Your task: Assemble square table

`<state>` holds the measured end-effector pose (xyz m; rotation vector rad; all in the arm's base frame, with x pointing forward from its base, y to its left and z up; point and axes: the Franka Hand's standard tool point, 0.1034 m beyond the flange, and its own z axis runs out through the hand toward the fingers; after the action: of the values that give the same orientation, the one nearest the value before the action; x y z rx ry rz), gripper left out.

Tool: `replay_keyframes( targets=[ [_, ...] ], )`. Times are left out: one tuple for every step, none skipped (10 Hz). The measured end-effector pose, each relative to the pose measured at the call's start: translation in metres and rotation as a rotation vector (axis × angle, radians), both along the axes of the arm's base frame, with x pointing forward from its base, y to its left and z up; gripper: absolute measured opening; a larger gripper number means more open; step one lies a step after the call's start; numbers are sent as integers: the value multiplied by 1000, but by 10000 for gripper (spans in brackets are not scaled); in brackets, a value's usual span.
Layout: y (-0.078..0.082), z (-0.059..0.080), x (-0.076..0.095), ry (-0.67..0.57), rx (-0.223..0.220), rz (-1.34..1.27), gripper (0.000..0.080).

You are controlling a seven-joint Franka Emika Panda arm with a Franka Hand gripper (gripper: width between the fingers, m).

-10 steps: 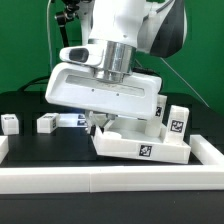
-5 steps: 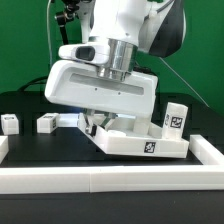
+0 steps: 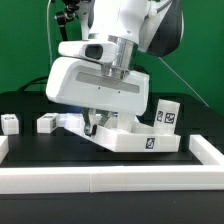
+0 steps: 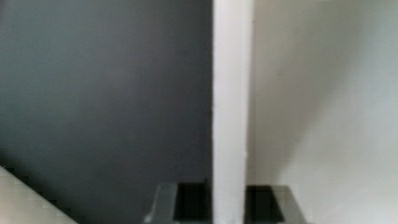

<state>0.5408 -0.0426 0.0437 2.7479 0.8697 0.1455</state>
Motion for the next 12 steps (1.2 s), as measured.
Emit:
replay_keyframes(
  targets=[
    [2,1,2,8,-11,51,64],
    [12,2,8,8,-17,98,64],
    [17,6,16,18,-39,196,64],
    [24,8,24,36,-59,267,64],
    [31,10,34,45,-93,380,63],
    [27,9,32,56,-103,420,64],
    [25,9,31,72,-119,473,64],
    [24,8,31,86,-136,529,64],
    [25,8,32,98,-148,572,64],
    [32,9,36,112,-165,635,64],
    [40,10,44,123,-179,678,63],
    [46,12,50,136,-204,758,63]
  ],
)
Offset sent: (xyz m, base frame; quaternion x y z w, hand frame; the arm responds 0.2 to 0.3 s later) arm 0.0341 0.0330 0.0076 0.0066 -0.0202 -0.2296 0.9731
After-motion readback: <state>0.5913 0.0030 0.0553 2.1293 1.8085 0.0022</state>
